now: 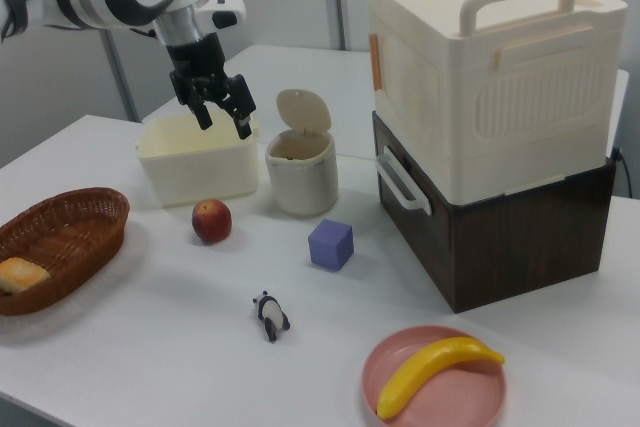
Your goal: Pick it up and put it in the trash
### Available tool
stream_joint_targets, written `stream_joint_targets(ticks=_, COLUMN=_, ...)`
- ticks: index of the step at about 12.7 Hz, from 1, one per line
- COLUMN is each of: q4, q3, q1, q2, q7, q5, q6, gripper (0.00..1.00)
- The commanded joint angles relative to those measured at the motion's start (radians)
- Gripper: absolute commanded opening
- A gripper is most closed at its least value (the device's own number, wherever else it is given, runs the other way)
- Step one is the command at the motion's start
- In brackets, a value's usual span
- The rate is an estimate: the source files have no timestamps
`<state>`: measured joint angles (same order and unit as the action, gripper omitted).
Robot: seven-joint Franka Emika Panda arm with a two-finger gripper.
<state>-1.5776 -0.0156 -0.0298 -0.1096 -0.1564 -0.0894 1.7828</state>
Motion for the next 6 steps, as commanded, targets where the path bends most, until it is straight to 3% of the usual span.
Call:
stream_joint_targets(ticks=1, q4=-0.039, q3=-0.038, q1=-0.028, q2=0.065, q7=0.047, q5=0.022, q6=-0.032, gripper=1.0)
stream_joint_targets(ticks=6, q4=-0.039, q3=-0.087, q1=-0.081, q2=0.082, q7=0.057, q5=0.02, q6=-0.068, gripper=1.0)
